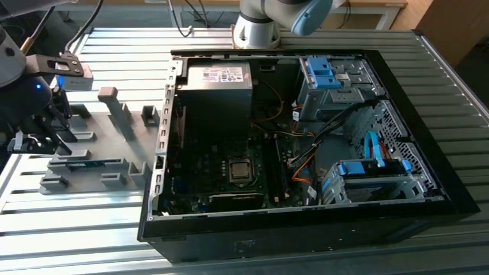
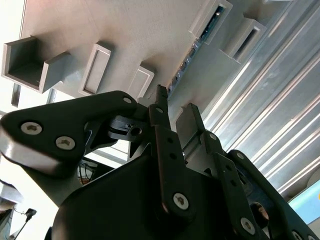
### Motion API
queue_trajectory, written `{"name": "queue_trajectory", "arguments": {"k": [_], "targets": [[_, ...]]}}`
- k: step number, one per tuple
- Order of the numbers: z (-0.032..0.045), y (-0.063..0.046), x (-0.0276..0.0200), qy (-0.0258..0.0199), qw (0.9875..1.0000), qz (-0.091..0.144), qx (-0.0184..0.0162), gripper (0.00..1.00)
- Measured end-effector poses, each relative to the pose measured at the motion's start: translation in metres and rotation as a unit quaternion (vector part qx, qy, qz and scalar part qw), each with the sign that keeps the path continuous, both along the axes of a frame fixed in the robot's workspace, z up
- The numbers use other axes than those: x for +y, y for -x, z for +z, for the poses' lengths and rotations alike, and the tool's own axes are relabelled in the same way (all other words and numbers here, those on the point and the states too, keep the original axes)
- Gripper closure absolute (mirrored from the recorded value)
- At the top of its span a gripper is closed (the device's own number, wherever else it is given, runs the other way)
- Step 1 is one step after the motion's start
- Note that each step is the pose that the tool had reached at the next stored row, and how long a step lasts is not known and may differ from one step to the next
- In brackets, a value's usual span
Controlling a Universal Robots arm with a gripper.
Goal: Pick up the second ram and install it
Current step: 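Pick up the second ram and move it above second insertion slot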
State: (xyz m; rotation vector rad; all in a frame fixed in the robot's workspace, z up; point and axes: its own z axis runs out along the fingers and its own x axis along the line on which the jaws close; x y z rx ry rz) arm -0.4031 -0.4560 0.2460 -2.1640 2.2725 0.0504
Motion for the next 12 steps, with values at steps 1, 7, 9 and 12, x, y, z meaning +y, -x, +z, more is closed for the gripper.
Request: {"name": "queue_trajectory", "arguments": {"k": [1, 7, 9, 12], "targets": [[-0.001, 0.0, -0.0006, -0.0001, 1.0, 0.001, -0.0004, 0.65], [-0.0076, 0.0, -0.0014, 0.0009, 1.0, 0.007, -0.0008, 0.65], [-0.0096, 0.0, -0.0015, 0.0023, 0.9999, 0.012, -0.0008, 0.65], [-0.012, 0.0, -0.0014, 0.0041, 0.9999, 0.012, -0.0015, 0.65]]}}
